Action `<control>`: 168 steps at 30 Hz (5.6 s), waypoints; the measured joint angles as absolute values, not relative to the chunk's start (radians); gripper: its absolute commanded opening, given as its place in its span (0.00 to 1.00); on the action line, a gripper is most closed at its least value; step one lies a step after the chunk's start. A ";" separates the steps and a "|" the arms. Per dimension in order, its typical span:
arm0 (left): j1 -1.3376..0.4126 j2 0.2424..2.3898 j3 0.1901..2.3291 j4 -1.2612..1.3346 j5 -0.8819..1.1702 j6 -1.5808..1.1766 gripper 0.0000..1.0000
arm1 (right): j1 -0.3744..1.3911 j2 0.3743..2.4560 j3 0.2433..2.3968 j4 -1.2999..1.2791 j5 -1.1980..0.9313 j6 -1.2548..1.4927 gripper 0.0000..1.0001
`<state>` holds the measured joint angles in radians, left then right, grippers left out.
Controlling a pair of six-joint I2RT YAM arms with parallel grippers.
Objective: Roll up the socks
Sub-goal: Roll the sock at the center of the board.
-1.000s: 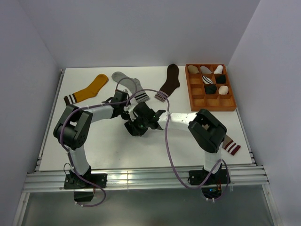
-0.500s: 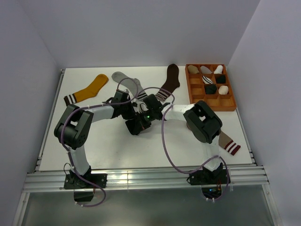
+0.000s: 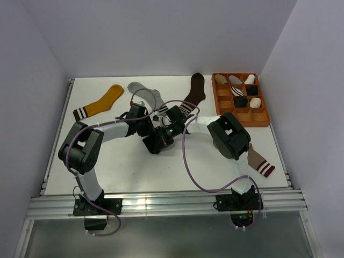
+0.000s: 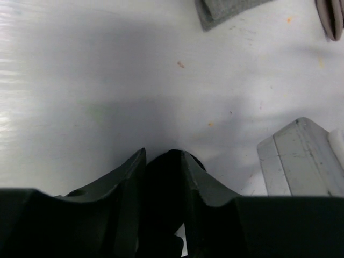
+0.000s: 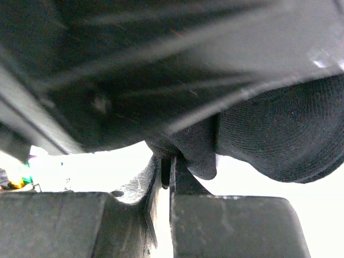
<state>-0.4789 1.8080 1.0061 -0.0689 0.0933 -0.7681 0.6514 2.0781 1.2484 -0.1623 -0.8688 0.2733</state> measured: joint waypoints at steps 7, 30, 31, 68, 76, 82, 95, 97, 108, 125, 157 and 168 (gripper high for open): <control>-0.436 1.720 0.990 -0.126 -0.021 -0.797 0.56 | 0.651 2.078 1.250 -0.169 -0.864 0.285 0.00; -0.390 1.348 0.462 0.158 0.091 -1.000 0.62 | 0.652 2.108 1.325 -0.281 -0.859 0.290 0.00; -0.392 1.348 0.451 0.199 0.103 -1.008 0.62 | 0.652 2.110 1.330 -0.288 -0.858 0.289 0.00; -0.414 1.581 0.453 0.556 0.194 -1.033 0.45 | 0.649 2.181 1.490 -0.488 -0.867 0.173 0.00; -0.414 1.589 0.453 0.549 0.192 -1.034 0.14 | 0.639 2.192 1.485 -0.474 -0.895 0.176 0.07; -0.415 1.589 0.465 0.522 0.190 -1.042 0.06 | 0.639 2.105 1.384 -0.379 -0.820 0.199 0.43; -0.430 1.562 0.544 0.304 0.176 -1.071 0.04 | 0.874 1.671 1.012 -0.040 -0.062 0.129 0.57; -0.431 1.560 0.561 0.266 0.173 -1.072 0.04 | 0.962 1.666 0.990 0.012 0.054 0.103 0.54; -0.434 1.560 0.620 0.139 0.167 -1.072 0.04 | 1.171 1.721 0.977 0.127 0.327 0.014 0.50; -0.435 1.562 0.646 0.082 0.168 -1.071 0.04 | 1.176 1.864 1.021 0.126 0.483 0.023 0.55; -0.428 1.467 0.653 -0.012 0.080 -1.013 0.51 | 0.950 1.904 1.152 -0.046 0.023 0.032 0.00; -0.406 1.243 0.512 -0.078 -0.009 -1.070 0.67 | 0.887 1.982 1.311 -0.223 -0.215 0.046 0.00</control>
